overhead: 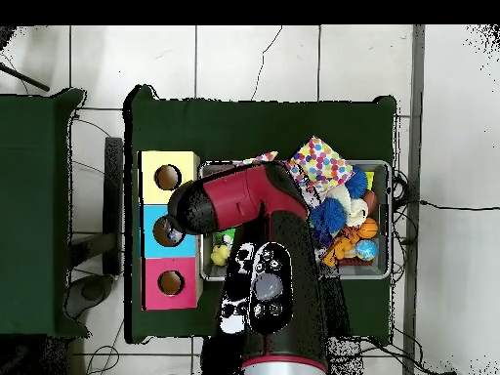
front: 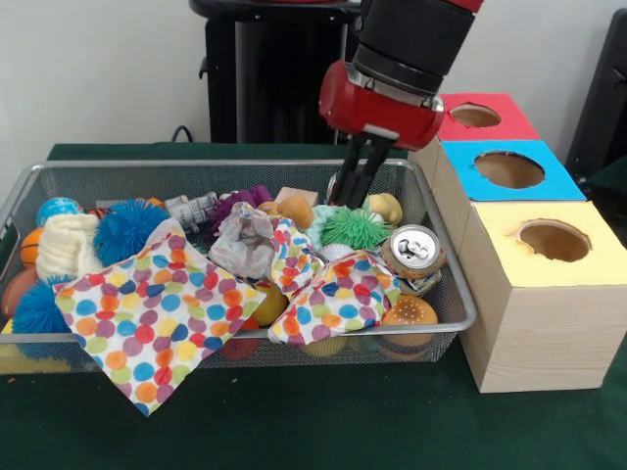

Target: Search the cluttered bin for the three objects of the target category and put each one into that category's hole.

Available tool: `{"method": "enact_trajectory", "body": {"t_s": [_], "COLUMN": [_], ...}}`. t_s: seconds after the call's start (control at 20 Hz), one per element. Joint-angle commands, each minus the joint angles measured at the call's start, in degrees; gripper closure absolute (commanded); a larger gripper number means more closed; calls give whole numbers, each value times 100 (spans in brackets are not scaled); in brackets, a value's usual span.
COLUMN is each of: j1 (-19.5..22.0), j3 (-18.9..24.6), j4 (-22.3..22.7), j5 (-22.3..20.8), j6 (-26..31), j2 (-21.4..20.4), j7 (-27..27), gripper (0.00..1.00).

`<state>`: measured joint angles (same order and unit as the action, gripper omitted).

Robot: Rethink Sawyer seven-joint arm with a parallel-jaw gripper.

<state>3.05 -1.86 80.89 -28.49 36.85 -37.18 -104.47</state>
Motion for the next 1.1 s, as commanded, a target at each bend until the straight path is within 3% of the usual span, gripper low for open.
{"method": "enact_trajectory", "body": {"t_s": [0.05,0.4,0.55,0.95,1.0,1.1], "j1": [219,177,124,-50,-80,-134], "j3": [-58,-167,-264,-539,-597,-674], "j4": [193,221,202,137,94,68], "j5": [258,240,244,365,434,419], "j6": [-772,-1170,-1524,-1743,-1739,-1714], "j2": [455,560,725,841,874,870], "j7": [-1366,-1156,-1287,-1365,-1338,-1340], "gripper": [100,100,100,100,0,0]}}
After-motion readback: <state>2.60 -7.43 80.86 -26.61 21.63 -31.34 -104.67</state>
